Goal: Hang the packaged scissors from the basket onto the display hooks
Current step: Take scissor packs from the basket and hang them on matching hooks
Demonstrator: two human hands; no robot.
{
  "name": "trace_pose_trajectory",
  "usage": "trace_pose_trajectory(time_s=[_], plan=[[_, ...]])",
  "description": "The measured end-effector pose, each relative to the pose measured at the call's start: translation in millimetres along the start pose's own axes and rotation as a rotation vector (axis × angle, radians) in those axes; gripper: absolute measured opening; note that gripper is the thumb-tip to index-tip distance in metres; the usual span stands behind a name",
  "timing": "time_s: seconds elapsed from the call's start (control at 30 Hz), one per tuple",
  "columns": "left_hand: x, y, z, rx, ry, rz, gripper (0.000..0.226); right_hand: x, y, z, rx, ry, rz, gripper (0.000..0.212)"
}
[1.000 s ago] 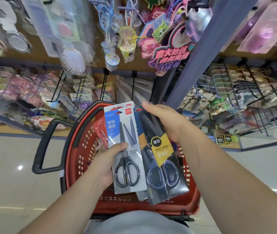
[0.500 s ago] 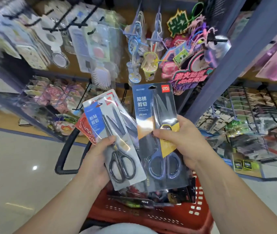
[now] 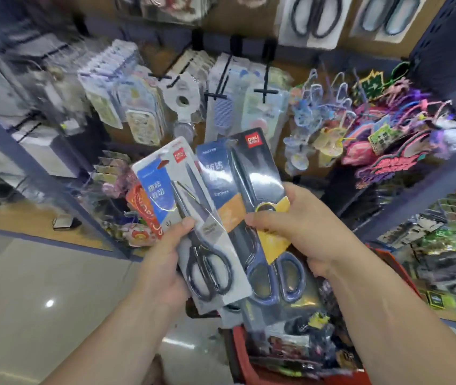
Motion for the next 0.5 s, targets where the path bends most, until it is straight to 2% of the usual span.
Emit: trace_pose_trajectory(time_s=[0.03, 0.07, 0.1, 0.13, 0.2, 0.23, 0.3, 0.33, 0.43, 0.5], plan=[[7, 0, -18, 0.001, 0.014, 0.005, 0.014, -14, 6, 6, 0.006, 0.015, -0.027, 0.031], [16, 3, -38, -0.024, 0.016, 0.021, 0.018, -28, 11, 13, 0.011, 0.030, -0.051, 0.030], [22, 4, -57, -0.033, 0.032, 0.030, 0.036, -42, 16, 20, 0.014, 0.045, -0.071, 0.029], [31, 5, -74, -0.028, 0.031, 0.045, 0.038, -55, 20, 26, 0.018, 0.056, -0.085, 0.028], [46, 6, -106, 0.010, 0.030, 0.052, 0.017, -78, 27, 39, 0.032, 0.076, -0.115, 0.024], [53, 7, -119, 0.026, 0.036, 0.053, 0.033, -87, 30, 45, 0.034, 0.102, -0.140, 0.020], [61, 8, -142, 0.053, 0.050, 0.047, 0.085, -100, 35, 56, 0.031, 0.185, -0.201, 0.015], [62, 8, -154, 0.047, 0.050, 0.053, 0.085, -105, 37, 61, 0.032, 0.216, -0.227, 0.015], [60, 10, -190, -0.011, 0.063, 0.100, 0.038, -112, 44, 75, 0.067, 0.222, -0.303, 0.012], [57, 12, -205, -0.034, 0.050, 0.118, 0.030, -111, 45, 84, 0.102, 0.213, -0.346, 0.011]])
Point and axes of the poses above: each hand's wrist, its own y-axis towards the middle knuckle, its own x-axis out of the back of the hand, z = x × y, the point moved 8 cm from there along y, towards the middle knuckle, and after that the axes turned 1 degree about x, right-handed, at the moved point
